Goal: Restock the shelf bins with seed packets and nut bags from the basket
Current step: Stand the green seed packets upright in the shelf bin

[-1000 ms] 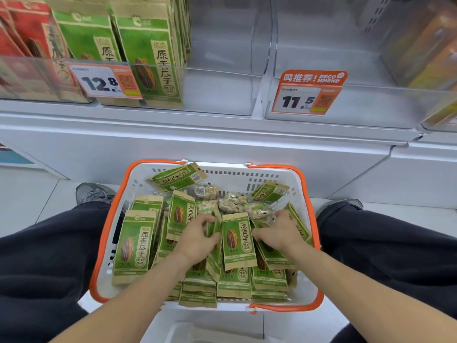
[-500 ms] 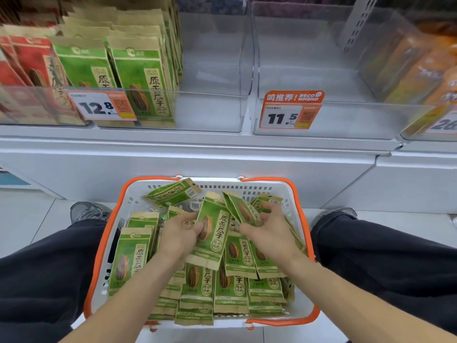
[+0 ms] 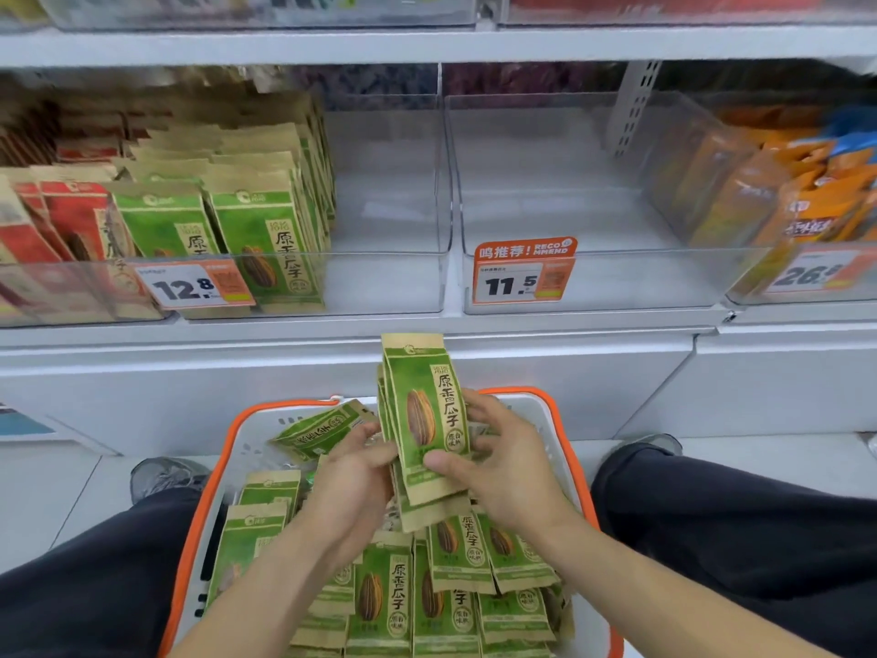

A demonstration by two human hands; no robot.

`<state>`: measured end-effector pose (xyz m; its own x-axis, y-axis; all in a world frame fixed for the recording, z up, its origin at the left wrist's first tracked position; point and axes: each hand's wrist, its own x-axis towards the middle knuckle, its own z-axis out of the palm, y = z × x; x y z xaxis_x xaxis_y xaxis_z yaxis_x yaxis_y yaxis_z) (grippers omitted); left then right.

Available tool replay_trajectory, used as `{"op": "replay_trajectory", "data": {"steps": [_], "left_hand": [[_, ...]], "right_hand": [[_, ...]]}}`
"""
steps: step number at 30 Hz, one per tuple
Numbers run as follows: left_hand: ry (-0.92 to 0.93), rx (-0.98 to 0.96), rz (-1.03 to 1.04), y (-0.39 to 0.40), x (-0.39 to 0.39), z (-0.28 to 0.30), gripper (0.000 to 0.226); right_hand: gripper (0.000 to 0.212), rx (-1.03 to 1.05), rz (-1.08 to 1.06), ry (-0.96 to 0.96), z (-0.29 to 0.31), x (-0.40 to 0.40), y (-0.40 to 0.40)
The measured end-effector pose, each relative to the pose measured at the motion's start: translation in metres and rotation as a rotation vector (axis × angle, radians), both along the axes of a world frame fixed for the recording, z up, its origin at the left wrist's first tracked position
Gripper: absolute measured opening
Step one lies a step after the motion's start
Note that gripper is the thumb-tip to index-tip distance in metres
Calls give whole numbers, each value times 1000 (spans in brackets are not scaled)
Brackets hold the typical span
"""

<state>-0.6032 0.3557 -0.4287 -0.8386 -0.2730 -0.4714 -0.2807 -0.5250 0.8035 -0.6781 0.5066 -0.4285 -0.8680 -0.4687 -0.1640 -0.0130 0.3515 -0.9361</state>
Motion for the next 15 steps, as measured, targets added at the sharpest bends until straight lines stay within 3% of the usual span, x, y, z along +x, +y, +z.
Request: {"op": "replay_trajectory", "data": {"steps": [4,8,10,13,15], "left_hand": [[46,7,-13,-7,-7,25,46],[64,-331,4,-12,-17,48,44],[121,-452,-31,-18,-19,60,40],[180,-527,-153,-31,-21,78,40],[202,-583,-257,-42,-22,83,43]], "right_hand": [[50,32,-4,38,15,-2,-7],[30,-35,20,96,32,-2,-16],[45,-81,-29,108,39,-6,-19],[74,-146,33,-63,51,-22,-20],[70,-179,206,-172,60,-32,-21]]}}
